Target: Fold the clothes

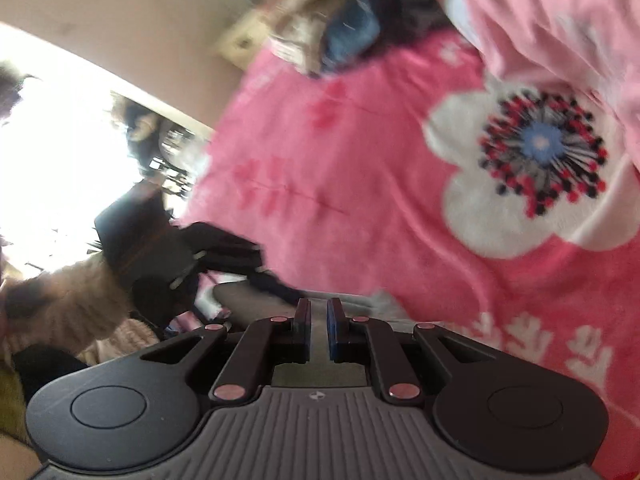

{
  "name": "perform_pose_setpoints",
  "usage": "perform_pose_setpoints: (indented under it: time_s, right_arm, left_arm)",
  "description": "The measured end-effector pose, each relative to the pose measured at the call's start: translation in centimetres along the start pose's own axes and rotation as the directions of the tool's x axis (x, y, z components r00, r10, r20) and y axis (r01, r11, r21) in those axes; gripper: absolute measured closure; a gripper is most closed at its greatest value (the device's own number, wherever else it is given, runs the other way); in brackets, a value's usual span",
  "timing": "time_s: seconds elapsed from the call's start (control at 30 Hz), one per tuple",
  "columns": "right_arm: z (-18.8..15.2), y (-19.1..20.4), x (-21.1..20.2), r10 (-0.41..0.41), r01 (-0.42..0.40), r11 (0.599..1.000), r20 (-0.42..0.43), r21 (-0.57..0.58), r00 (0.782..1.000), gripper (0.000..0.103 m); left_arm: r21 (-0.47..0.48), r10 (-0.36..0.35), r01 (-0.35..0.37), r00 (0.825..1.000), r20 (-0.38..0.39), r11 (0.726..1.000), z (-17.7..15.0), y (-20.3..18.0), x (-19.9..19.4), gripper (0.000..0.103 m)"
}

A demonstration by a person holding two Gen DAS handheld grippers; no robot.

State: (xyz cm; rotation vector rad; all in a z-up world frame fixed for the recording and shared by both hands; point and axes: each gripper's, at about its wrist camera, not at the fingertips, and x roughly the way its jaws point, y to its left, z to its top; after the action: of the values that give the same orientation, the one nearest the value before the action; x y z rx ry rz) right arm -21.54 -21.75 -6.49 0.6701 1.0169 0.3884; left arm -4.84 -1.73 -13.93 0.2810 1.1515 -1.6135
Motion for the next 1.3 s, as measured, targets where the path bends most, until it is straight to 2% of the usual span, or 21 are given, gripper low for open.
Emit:
perform_pose_setpoints:
  time_s: [0.07, 0.13, 0.23, 0.33, 0.37, 0.43, 0.53, 0.6, 0.67, 0.7, 0.77, 0.87, 0.9, 0.93, 0.97, 1.0, 1.03, 1.1, 1.2, 1.23, 1.3]
  right_arm:
    - [-1.1, 1.0, 0.8, -0.009, 0.009, 0.999, 0.010, -0.038, 1.000, 0.092]
    - [-1.8, 1.8, 2.7, -0.052, 0.052, 0.996, 0.003, -0.079, 0.999, 0.092]
    - [-2.3, 2.4, 5.7, -0.156, 0.161, 0.978, 0.043, -0.130, 0.987, 0.092]
    - [-3.3, 2.8, 6.2, -0.195, 0.210, 0.969, 0.122, -0.130, 0.973, 0.092]
    - [-3.6, 3.0, 5.7, -0.201, 0.221, 0.969, 0.166, -0.110, 0.965, 0.092]
    - [-4.0, 3.3, 4.2, -0.214, 0.238, 0.969, 0.256, -0.065, 0.943, 0.092]
    - [-4.8, 2.5, -0.3, -0.261, 0.267, 0.963, 0.395, 0.042, 0.881, 0.092]
    - [-6.2, 2.2, -2.0, -0.315, 0.313, 0.947, 0.426, 0.077, 0.848, 0.092]
    - [-7.7, 2.3, -2.7, -0.350, 0.360, 0.931, 0.420, 0.059, 0.837, 0.092]
    - [-8.4, 2.5, -2.7, -0.363, 0.383, 0.923, 0.413, 0.036, 0.835, 0.092]
    - [-9.5, 3.1, -2.1, -0.365, 0.406, 0.914, 0.390, -0.025, 0.846, 0.092]
    - [-9.9, 3.3, -0.2, -0.329, 0.380, 0.919, 0.333, -0.101, 0.884, 0.092]
    - [-9.7, 3.0, 0.5, -0.322, 0.373, 0.920, 0.312, -0.120, 0.894, 0.092]
    - [-9.5, 2.4, 1.2, -0.334, 0.384, 0.914, 0.295, -0.130, 0.895, 0.092]
    - [-9.3, 1.8, 2.0, -0.363, 0.413, 0.900, 0.289, -0.138, 0.886, 0.094]
    - [-9.0, 1.0, 2.7, -0.391, 0.444, 0.884, 0.289, -0.145, 0.874, 0.103]
    - [-8.7, -0.1, 3.1, -0.409, 0.463, 0.876, 0.299, -0.139, 0.862, 0.103]
    - [-8.1, -2.0, 2.7, -0.393, 0.427, 0.904, 0.327, -0.037, 0.860, 0.103]
    - [-8.2, -2.0, 0.6, -0.402, 0.415, 0.908, 0.399, 0.060, 0.824, 0.097]
    - [-8.3, -1.9, 0.0, -0.386, 0.391, 0.917, 0.410, 0.075, 0.827, 0.097]
    - [-8.5, -2.2, -0.2, -0.324, 0.312, 0.945, 0.384, 0.095, 0.865, 0.097]
  left_arm:
    - [-0.060, -0.002, 0.004, 1.000, 0.021, 0.998, -0.1, 0.5, -1.0, 0.058]
    - [-0.102, 0.012, -0.007, 0.999, 0.049, 0.995, -0.5, 0.8, -2.2, 0.058]
    - [-0.155, 0.090, -0.074, 0.991, 0.099, 0.985, -0.8, 0.9, -4.1, 0.058]
    - [-0.144, 0.225, -0.201, 0.958, 0.176, 0.969, -1.0, -0.8, -6.3, 0.058]
    - [-0.125, 0.239, -0.217, 0.950, 0.201, 0.968, -1.0, -1.8, -6.7, 0.058]
    - [-0.076, 0.241, -0.229, 0.938, 0.248, 0.971, -1.0, -4.1, -7.2, 0.058]
    - [0.029, 0.210, -0.225, 0.942, 0.262, 0.974, -1.1, -7.8, -5.9, 0.058]
    - [0.062, 0.201, -0.220, 0.953, 0.229, 0.974, -1.4, -9.6, -3.9, 0.058]
    - [0.060, 0.230, -0.244, 0.956, 0.179, 0.968, -1.6, -10.5, -2.0, 0.058]
    - [0.049, 0.260, -0.271, 0.952, 0.162, 0.961, -2.0, -10.7, -1.2, 0.058]
    - [0.007, 0.329, -0.332, 0.935, 0.131, 0.943, -2.8, -10.7, -0.2, 0.058]
    - [-0.114, 0.427, -0.416, 0.899, 0.098, 0.902, -4.3, -9.4, 0.4, 0.058]
    - [-0.153, 0.435, -0.418, 0.894, 0.105, 0.895, -4.7, -8.9, 0.4, 0.058]
    - [-0.190, 0.434, -0.408, 0.893, 0.123, 0.893, -5.1, -8.5, 0.3, 0.058]
    - [-0.217, 0.433, -0.400, 0.891, 0.137, 0.891, -5.3, -8.1, 0.2, 0.058]
    - [-0.233, 0.434, -0.395, 0.889, 0.148, 0.889, -5.5, -7.9, 0.1, 0.058]
    - [-0.246, 0.434, -0.390, 0.887, 0.159, 0.887, -5.7, -7.8, 0.1, 0.058]
    - [-0.251, 0.441, -0.394, 0.881, 0.169, 0.884, -5.9, -7.8, 0.0, 0.058]
    - [-0.221, 0.461, -0.423, 0.871, 0.168, 0.879, -6.1, -8.3, 0.1, 0.058]
    - [-0.216, 0.463, -0.426, 0.870, 0.169, 0.879, -6.1, -8.3, 0.2, 0.058]
    - [-0.212, 0.464, -0.427, 0.868, 0.175, 0.879, -6.1, -8.2, 0.6, 0.058]
